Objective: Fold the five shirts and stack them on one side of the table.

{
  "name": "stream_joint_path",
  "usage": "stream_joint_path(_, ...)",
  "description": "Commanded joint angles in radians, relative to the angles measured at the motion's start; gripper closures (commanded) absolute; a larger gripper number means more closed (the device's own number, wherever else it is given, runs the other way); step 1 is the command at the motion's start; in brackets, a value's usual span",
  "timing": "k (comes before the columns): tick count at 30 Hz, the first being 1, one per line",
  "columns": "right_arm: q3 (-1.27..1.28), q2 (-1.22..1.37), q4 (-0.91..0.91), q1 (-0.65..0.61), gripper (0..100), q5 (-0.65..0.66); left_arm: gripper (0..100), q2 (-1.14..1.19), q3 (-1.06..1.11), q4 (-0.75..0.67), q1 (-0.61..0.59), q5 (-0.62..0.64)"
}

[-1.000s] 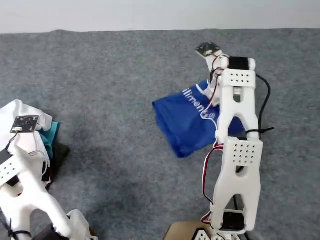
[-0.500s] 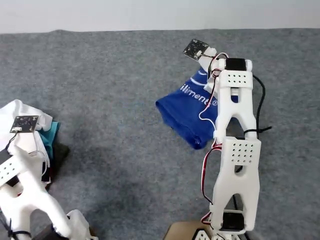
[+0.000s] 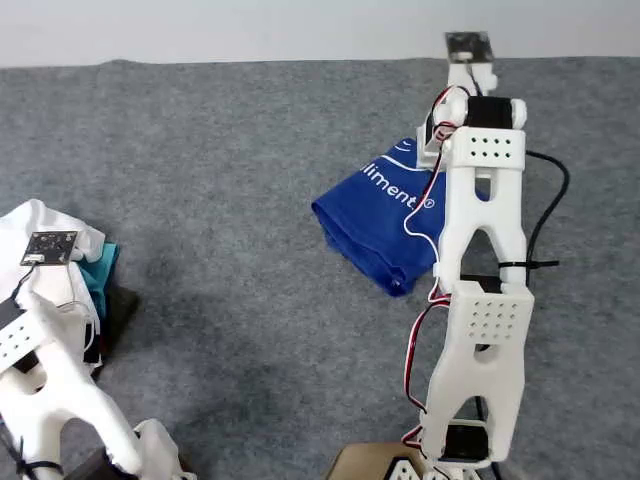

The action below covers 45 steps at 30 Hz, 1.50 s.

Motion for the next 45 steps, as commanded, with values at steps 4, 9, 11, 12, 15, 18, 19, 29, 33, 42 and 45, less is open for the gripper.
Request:
stream_joint_path(4, -0.051, -0.082, 0.174, -0.008, 77.2, -0.293, 96, -0.009, -0.01, -0.002, 0.003, -0.005)
stream_joint_path(9, -0.046, -0.079, 0.197, -0.041, 74.5, -0.52, 96, -0.009, -0.01, 0.008, 0.005, -0.006)
stream_joint_path(11, -0.048, -0.067, 0.194, -0.067, 67.1, -0.574, 96, -0.009, -0.012, 0.006, 0.005, -0.006)
stream_joint_path(12, -0.049, -0.054, 0.185, -0.081, 62.8, -0.605, 96, -0.009, -0.012, 0.006, 0.005, -0.006)
stream_joint_path(15, -0.049, 0.002, 0.131, -0.102, 55.1, -0.683, 96, -0.009, -0.012, 0.006, 0.005, -0.006)
stream_joint_path(18, -0.049, 0.064, 0.085, -0.108, 54.9, -0.727, 96, -0.009, -0.012, 0.008, 0.005, -0.006)
stream_joint_path(19, -0.049, 0.084, 0.076, -0.11, 54.9, -0.738, 96, -0.009, -0.012, 0.008, 0.005, -0.006)
stream_joint_path(29, -0.051, 0.28, -0.058, -0.108, 54.9, -0.767, 96, -0.009, -0.01, 0.009, 0.005, -0.008)
stream_joint_path(33, -0.051, 0.337, -0.085, -0.111, 55.5, -0.767, 96, -0.008, -0.01, 0.009, 0.005, -0.008)
stream_joint_path(42, -0.051, 0.349, -0.077, -0.102, 93.5, -0.695, 96, -0.005, -0.01, 0.005, 0.005, -0.008)
stream_joint_path(45, -0.051, 0.334, -0.058, -0.102, 98.0, -0.641, 96, -0.005, -0.01, 0.005, 0.005, -0.008)
